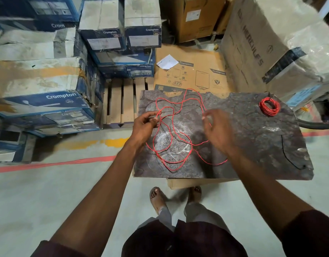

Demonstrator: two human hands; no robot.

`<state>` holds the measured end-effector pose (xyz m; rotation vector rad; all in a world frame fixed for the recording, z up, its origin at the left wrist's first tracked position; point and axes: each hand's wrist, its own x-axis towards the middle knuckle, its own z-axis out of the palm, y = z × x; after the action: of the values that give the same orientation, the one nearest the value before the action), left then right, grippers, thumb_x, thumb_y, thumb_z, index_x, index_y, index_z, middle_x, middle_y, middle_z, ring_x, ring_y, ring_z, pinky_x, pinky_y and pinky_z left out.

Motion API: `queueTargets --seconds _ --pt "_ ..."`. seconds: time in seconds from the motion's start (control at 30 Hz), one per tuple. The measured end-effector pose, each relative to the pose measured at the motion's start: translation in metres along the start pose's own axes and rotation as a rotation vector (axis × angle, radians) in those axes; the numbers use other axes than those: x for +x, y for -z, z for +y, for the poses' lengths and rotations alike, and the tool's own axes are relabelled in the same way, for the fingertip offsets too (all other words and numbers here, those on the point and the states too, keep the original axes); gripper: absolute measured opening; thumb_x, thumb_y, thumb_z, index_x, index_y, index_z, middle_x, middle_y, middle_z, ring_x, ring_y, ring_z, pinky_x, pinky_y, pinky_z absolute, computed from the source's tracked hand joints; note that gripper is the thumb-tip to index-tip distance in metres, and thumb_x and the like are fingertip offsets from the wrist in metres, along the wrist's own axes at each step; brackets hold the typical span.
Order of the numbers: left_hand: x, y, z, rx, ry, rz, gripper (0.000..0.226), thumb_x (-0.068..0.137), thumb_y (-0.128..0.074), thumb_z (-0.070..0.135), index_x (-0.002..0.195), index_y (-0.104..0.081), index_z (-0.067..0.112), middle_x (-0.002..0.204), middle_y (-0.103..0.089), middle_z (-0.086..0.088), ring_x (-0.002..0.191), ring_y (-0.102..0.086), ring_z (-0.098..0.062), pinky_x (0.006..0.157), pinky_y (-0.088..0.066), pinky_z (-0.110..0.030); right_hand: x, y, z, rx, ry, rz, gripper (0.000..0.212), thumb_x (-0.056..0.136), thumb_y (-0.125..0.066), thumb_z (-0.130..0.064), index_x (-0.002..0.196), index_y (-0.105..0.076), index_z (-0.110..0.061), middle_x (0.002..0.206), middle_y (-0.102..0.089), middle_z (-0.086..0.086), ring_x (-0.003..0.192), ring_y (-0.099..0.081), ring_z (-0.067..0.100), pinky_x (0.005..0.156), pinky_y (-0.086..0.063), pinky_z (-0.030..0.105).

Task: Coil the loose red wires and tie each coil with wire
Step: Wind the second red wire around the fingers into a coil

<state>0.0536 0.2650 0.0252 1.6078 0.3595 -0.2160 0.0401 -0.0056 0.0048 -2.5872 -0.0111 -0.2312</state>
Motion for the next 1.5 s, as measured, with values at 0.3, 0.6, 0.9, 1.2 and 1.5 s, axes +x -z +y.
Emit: queueTargets --seconds 0.3,0.6,0.9,1.2,1.5 --pt "-0.001 -0.001 -0.012 0.096 0.028 -0.023 0.028 0.096 -0.060 -0.005 0.123 -0.067 -0.001 0.103 -0.064 -0.012 0.091 -0.060 -0.022 0.064 -0.049 -0.006 -0.071 -0.036 -0.033 -0.523 0.533 -0.858 0.036 0.084 -0.057 -0.062 0.105 -0.068 -0.035 0.103 -0.073 -0.011 0.112 -0.066 0.019 0.116 -0.011 0.054" --pt "0.004 0.001 -0.038 0.224 0.069 -0.101 0.023 0.096 -0.058 -0.007 0.112 -0.070 0.004 0.092 -0.063 -0.008 0.081 -0.053 -0.015 0.063 -0.048 -0.012 -0.025 0.033 -0.029 0.254 0.149 -1.137 0.003 0.089 -0.079 -0.030 0.090 -0.079 -0.033 0.082 -0.071 -0.020 0.081 -0.060 -0.005 0.081 -0.042 0.022" --pt "-0.012 -0.007 -0.066 0.451 0.103 0.021 0.038 0.087 -0.057 0.001 0.123 -0.060 0.010 0.105 -0.071 -0.020 0.097 -0.067 -0.040 0.083 -0.053 -0.036 0.022 0.099 -0.020 0.761 -0.069 -0.697 0.007 0.087 -0.057 -0.015 0.085 -0.063 -0.012 0.078 -0.065 -0.012 0.079 -0.056 0.005 0.079 -0.042 0.022" --pt "-0.048 -0.018 0.011 0.526 -0.266 0.214 0.073 0.090 -0.065 0.030 0.153 -0.033 0.011 0.156 -0.032 -0.016 0.144 -0.033 -0.037 0.116 -0.034 -0.051 0.033 0.135 -0.016 0.899 -0.070 -0.604 0.008 0.085 -0.050 -0.011 0.081 -0.057 -0.009 0.073 -0.059 -0.011 0.066 -0.040 0.005 0.066 -0.031 0.027" --pt "-0.082 -0.078 0.118 0.475 -0.686 -0.499 0.028 0.104 -0.051 0.032 0.115 -0.072 0.017 0.121 -0.071 0.006 0.126 -0.056 -0.006 0.110 -0.038 -0.027 0.056 0.170 -0.019 1.119 -0.067 -0.517 0.013 0.088 -0.065 -0.025 0.082 -0.058 -0.015 0.074 -0.042 0.000 0.061 -0.031 0.007 0.064 -0.029 0.027"
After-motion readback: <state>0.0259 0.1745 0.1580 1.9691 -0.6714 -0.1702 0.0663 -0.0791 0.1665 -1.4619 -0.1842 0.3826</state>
